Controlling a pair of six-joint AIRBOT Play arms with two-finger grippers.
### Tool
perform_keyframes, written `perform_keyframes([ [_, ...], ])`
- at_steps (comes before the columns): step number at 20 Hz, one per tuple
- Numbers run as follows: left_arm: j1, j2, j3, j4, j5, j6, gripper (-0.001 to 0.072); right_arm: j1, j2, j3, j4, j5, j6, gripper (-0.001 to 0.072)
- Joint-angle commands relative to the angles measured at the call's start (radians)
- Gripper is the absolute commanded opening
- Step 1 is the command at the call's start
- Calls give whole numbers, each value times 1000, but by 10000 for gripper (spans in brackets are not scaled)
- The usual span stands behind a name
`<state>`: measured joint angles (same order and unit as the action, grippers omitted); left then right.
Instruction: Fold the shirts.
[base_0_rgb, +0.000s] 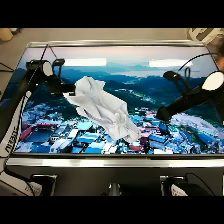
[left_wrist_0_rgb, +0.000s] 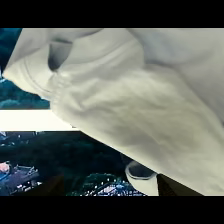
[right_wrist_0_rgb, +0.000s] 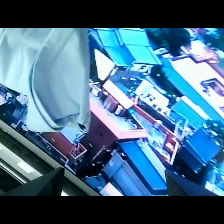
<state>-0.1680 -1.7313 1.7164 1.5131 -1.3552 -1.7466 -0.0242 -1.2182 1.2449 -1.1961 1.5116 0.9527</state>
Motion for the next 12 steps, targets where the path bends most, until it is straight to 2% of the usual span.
perform_keyframes([
  [1, 110, -63, -38, -128, 42, -19, 689, 31, -96, -87, 88, -42, -116, 712],
  [5, 99, -139, -38, -224, 125, -16, 689, 126, -182, -89, 74, -80, -155, 716],
  [9, 79, -180, -38, -230, 203, -10, 678, 211, -265, -89, 74, -105, -154, 716],
  [10, 78, -185, -38, -230, 217, -8, 623, 238, -283, -89, 73, -118, -158, 716],
  [11, 78, -189, -38, -231, 223, -9, 498, 264, -299, -89, 67, -139, -158, 715],
  [12, 78, -191, -38, -230, 224, -8, 332, 286, -314, -89, 57, -164, -156, 714],
])
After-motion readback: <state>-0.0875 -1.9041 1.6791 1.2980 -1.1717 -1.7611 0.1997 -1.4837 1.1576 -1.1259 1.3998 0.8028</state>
